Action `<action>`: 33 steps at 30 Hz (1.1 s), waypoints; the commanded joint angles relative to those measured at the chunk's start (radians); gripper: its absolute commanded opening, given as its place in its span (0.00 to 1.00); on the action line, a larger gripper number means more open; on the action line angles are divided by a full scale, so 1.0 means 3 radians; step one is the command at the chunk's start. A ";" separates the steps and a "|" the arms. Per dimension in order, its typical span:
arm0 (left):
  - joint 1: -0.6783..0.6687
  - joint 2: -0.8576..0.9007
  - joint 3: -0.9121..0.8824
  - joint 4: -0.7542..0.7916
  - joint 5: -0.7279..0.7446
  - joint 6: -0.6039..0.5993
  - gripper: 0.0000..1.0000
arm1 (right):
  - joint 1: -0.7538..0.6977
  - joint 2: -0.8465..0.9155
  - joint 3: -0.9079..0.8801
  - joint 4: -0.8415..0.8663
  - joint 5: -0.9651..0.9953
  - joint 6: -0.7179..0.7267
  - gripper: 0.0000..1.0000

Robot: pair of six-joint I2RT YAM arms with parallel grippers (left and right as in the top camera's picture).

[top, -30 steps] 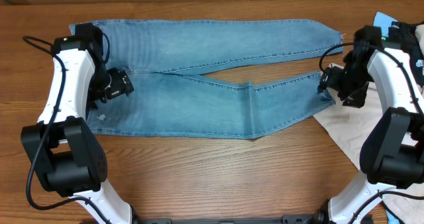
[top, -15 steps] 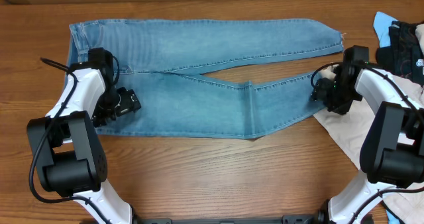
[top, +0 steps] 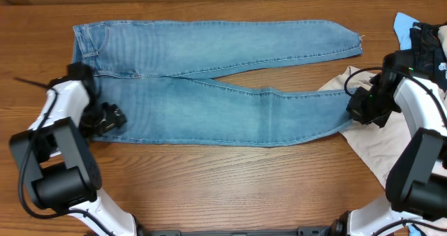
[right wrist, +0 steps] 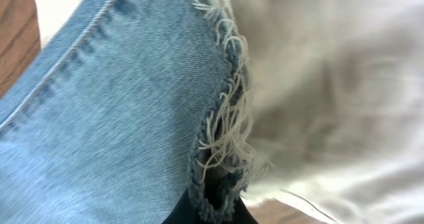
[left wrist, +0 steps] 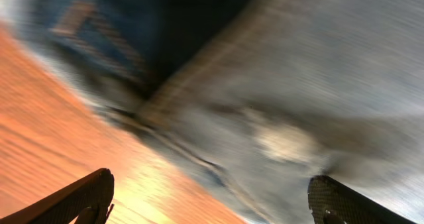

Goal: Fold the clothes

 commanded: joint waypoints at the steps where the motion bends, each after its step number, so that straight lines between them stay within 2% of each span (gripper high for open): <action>1: 0.0290 -0.0009 -0.0014 0.0006 0.0153 0.0081 0.96 | -0.0010 -0.0083 0.0006 0.0005 0.0103 0.0018 0.04; 6: 0.0446 -0.0010 -0.0013 0.0014 0.0278 0.0103 0.96 | -0.0008 -0.0083 0.0006 0.0039 0.0103 0.0017 0.06; 15: 0.0778 -0.0010 -0.0013 0.0305 0.0268 -0.0401 0.95 | -0.0008 -0.0083 0.0006 0.0041 0.0104 0.0017 0.07; 19: 0.0827 -0.0009 -0.0014 0.0456 0.0270 -0.0408 0.92 | -0.0008 -0.0083 0.0006 0.0042 0.0103 0.0018 0.07; 22: 0.0824 -0.0009 -0.0033 0.0608 0.0320 -0.0408 0.80 | -0.0008 -0.0083 0.0006 0.0041 0.0102 0.0019 0.07; 25: 0.0824 -0.0009 -0.0095 0.0726 0.0422 -0.0408 0.74 | -0.0008 -0.0083 0.0006 0.0041 0.0103 0.0019 0.07; 27: 0.0825 -0.0009 -0.0161 0.0778 0.0445 -0.0409 0.62 | -0.0008 -0.0083 0.0006 0.0041 0.0103 0.0018 0.07; 29: 0.0825 -0.0009 -0.0221 0.0810 0.0444 -0.0407 0.57 | -0.0008 -0.0083 0.0006 0.0042 0.0102 0.0018 0.07; 30: 0.0825 -0.0009 -0.0242 0.0813 0.0444 -0.0379 0.51 | -0.0008 -0.0083 0.0006 0.0042 0.0103 0.0018 0.07; 32: 0.0825 -0.0009 -0.0254 0.0797 0.0444 -0.0326 0.29 | -0.0008 -0.0083 0.0006 0.0043 0.0103 0.0018 0.07; 33: 0.0825 -0.0009 -0.0253 0.0778 0.0443 -0.0284 0.13 | -0.0008 -0.0083 0.0006 0.0043 0.0103 0.0018 0.07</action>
